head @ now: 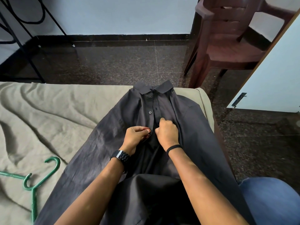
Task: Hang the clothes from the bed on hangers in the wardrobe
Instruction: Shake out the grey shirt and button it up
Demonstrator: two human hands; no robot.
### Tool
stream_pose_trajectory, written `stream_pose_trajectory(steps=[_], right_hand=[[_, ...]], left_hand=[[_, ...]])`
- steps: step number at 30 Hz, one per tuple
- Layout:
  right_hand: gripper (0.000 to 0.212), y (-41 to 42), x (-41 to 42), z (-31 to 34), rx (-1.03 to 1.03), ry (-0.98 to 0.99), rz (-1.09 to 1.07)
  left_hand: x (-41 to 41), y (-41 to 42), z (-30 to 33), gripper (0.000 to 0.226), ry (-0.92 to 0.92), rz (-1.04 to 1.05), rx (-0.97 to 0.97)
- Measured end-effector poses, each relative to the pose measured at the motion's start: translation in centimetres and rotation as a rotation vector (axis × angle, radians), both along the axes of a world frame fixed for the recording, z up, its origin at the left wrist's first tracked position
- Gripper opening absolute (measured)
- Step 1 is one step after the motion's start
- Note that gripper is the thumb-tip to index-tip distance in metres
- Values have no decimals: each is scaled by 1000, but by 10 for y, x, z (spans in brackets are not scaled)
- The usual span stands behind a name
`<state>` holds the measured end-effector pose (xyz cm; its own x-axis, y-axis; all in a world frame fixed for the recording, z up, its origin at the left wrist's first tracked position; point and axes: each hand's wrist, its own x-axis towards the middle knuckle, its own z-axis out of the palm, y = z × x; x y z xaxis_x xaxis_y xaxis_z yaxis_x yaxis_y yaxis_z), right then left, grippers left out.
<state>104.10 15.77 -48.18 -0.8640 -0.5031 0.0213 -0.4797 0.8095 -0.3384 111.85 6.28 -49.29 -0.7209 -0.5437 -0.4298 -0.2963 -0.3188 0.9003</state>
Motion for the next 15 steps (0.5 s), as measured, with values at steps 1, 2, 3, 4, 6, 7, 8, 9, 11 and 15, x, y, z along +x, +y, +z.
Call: stream_pose_trajectory(steps=[1, 2, 3, 4, 6, 7, 8, 9, 11, 15], right_hand=[[10, 3, -2, 0, -51, -19, -13], [6, 6, -3, -1, -115, -37, -27], [2, 10, -5, -2, -196, -68, -32], [9, 14, -5, -4, -300, -106, -44], [18, 20, -2, -7, -500, -153, -70], [17, 22, 1, -8, -565, -156, -64], [12, 24, 3, -9, -599, -151, -44], [7, 24, 5, -12, -617, -144, -10], [6, 24, 8, -15, -632, -135, 60], [7, 22, 9, -19, -613, -135, 125]], left_hand=[[0, 0, -2, 7, 6, 7, 11], [0, 1, -3, 6, 11, 11, 15], [1, 1, -4, 6, 16, 15, 17], [1, 2, -4, 6, 22, 18, 20], [1, 2, -5, 7, 32, 31, 30], [1, 3, -6, 7, 37, 40, 38], [0, 3, -6, 7, 43, 50, 50], [0, 3, -7, 7, 48, 58, 61], [-1, 4, -7, 7, 56, 66, 82], [1, 1, -7, 8, 65, 80, 118]])
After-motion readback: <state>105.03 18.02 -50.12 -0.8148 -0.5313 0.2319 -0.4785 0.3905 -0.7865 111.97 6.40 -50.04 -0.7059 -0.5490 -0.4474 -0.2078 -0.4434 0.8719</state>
